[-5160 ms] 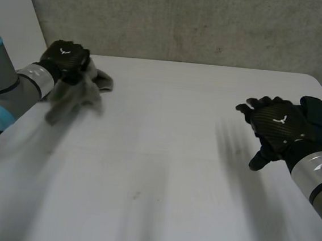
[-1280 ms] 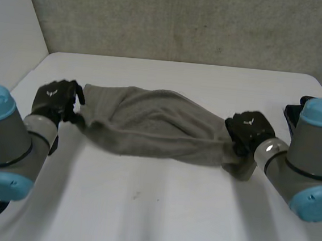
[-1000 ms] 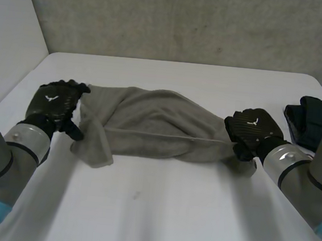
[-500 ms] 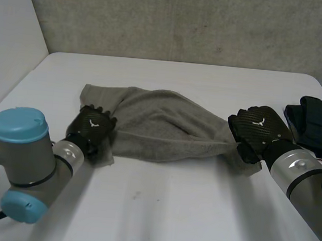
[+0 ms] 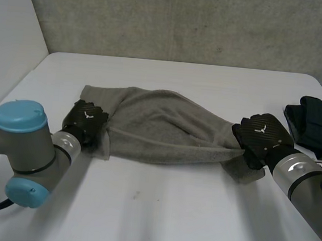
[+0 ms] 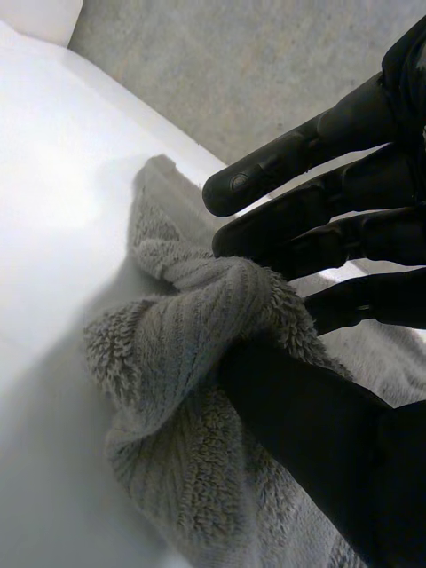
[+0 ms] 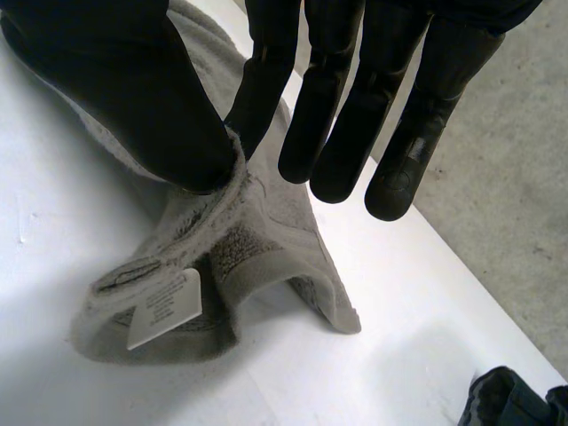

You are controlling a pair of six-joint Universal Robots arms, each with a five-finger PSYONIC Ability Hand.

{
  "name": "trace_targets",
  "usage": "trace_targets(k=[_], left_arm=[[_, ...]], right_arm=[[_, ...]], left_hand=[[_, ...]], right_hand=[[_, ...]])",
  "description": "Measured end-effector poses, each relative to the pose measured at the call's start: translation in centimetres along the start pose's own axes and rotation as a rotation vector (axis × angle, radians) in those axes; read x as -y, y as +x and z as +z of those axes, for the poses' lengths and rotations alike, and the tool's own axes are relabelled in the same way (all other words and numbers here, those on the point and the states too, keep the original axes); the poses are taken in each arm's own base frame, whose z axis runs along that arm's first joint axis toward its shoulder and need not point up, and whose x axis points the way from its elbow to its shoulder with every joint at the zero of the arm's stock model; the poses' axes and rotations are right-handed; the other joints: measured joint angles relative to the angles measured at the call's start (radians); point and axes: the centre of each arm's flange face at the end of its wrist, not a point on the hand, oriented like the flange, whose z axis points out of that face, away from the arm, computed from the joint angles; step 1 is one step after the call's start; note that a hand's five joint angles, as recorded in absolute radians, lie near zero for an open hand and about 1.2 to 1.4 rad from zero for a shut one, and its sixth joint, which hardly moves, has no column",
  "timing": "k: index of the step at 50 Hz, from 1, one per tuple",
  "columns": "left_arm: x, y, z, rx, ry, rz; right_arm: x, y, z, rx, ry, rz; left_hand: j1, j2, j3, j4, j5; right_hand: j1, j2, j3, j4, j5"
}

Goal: Fold the laundry.

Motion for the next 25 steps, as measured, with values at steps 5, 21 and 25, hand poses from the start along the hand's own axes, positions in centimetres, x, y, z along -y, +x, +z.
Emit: trace_targets(k=[5, 21, 25], left_arm=[[2.1, -2.2, -0.9, 0.056, 0.048, -0.017], [11.4, -15.0, -8.8, 0.268, 0.303, -0.568], [11.5, -16.0, -9.4, 0.256, 0.308, -0.645]], right_arm=[[0.1, 0.9, 0.2, -0.008, -0.022, 0.008], [9.2, 8.6, -4.7, -0.187, 0.102, -0.034], [10.8, 9.3, -5.8, -0.213, 0.144, -0.051]], left_hand=[[0.0, 0.003, 0.0, 0.001, 0.0], [0.008, 0.008, 0.013, 0.002, 0.013], [0.008, 0.008, 0.013, 0.002, 0.014]], right_hand=[[0.0, 0.0, 0.0, 0.0, 0.0], [0.0, 0.0, 0.0, 0.0, 0.0], [0.0, 0.0, 0.0, 0.0, 0.0]])
